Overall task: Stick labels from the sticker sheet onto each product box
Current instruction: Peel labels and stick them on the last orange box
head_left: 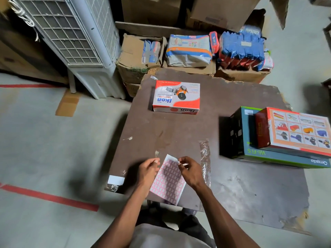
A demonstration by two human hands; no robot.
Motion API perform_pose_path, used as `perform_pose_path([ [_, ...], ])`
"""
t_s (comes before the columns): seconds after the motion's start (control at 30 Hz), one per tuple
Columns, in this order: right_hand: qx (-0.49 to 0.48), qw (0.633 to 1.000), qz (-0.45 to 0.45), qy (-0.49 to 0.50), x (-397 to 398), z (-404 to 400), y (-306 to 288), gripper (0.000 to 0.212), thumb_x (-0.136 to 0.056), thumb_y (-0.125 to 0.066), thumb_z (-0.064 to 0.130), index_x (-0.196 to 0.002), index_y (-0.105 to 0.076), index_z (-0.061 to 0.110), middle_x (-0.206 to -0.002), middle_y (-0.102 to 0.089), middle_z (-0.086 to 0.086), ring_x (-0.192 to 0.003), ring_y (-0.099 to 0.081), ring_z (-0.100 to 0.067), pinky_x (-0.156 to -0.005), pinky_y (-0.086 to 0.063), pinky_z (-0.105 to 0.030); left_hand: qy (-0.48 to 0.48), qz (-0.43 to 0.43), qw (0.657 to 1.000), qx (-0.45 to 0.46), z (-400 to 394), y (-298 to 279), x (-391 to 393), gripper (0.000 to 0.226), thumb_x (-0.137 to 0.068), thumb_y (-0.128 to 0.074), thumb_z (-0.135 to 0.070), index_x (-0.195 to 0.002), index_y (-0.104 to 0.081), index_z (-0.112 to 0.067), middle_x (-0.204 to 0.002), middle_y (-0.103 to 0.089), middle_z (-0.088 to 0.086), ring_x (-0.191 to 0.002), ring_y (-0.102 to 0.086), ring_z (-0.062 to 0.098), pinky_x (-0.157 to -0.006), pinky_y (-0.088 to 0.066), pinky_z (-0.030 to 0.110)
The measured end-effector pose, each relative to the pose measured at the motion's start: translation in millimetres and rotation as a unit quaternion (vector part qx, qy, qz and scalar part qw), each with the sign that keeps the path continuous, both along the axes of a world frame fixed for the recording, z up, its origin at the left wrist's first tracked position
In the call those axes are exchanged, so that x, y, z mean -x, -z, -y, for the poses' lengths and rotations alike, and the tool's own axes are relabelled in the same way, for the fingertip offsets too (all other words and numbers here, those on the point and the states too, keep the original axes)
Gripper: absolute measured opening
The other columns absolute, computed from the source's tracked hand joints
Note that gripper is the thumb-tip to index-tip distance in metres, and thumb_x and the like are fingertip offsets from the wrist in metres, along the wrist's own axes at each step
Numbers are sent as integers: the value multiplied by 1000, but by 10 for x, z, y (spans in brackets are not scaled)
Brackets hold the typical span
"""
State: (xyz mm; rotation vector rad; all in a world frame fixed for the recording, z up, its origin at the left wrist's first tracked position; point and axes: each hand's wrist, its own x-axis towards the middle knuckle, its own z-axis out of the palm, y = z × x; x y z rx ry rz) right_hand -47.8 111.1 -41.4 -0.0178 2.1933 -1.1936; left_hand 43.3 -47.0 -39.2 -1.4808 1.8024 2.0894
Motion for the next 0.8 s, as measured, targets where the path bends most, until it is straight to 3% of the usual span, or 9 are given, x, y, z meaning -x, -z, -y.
perform_pose_path([
  [0.07,-11,1000,11,5,-61,62,69,11,-100,-63,10,-101,-70,18,-99,-70,1,-69,-64,-10,-55,-51,-16,17,11,1000,-5,37,84,-29,17,-102,-57,-17,-110,-72,-16,-99,-74,-1,-81,-66,11,-61,-50,11],
  [0.17,-23,999,22,7,-138,135,175,18,-98,-62,7,-95,-70,23,-100,-72,1,-68,-65,-13,-66,-55,-30,48,25,999,-3,104,225,-56,18,-102,-57,-16,-111,-72,-15,-100,-75,1,-82,-66,13,-62,-51,12],
  [0.27,-32,999,35,17,-190,192,234,20,-98,-62,7,-93,-69,26,-101,-72,3,-72,-68,-16,-70,-58,-36,79,40,996,7,125,348,-23,19,-101,-58,-14,-112,-73,-13,-102,-75,1,-87,-66,16,-75,-54,21],
  [0.37,-35,998,35,28,-209,232,262,10,-99,-65,14,-103,-69,23,-104,-70,6,-77,-70,-15,-65,-57,-29,107,61,992,21,122,424,81,19,-98,-62,-15,-110,-76,-12,-107,-77,4,-90,-67,17,-92,-54,33],
  [0.53,-38,997,49,40,-265,213,350,13,-99,-64,14,-110,-69,20,-110,-68,2,-83,-72,-18,-68,-59,-32,146,75,986,35,64,448,207,24,-97,-60,-11,-117,-73,-7,-115,-75,6,-99,-66,17,-87,-51,24],
  [0.63,-50,997,44,34,-296,224,394,23,-99,-63,13,-121,-68,19,-120,-68,-1,-84,-71,-13,-63,-57,-23,159,66,984,34,48,437,230,32,-98,-58,-6,-130,-64,-3,-129,-67,10,-111,-62,17,-91,-43,19],
  [0.73,-57,997,40,35,-317,242,413,30,-98,-62,13,-126,-66,20,-122,-68,-4,-81,-71,-11,-59,-55,-20,182,80,979,35,45,480,243,44,-99,-59,-10,-142,-55,-8,-139,-58,7,-129,-56,22,-106,-42,27],
  [0.8,-62,997,32,30,-325,244,423,31,-98,-63,14,-128,-66,20,-121,-68,-4,-80,-68,-7,-58,-53,-16,193,89,976,44,36,520,256,46,-97,-60,-11,-143,-55,-11,-142,-58,8,-128,-58,24,-109,-45,32],
])
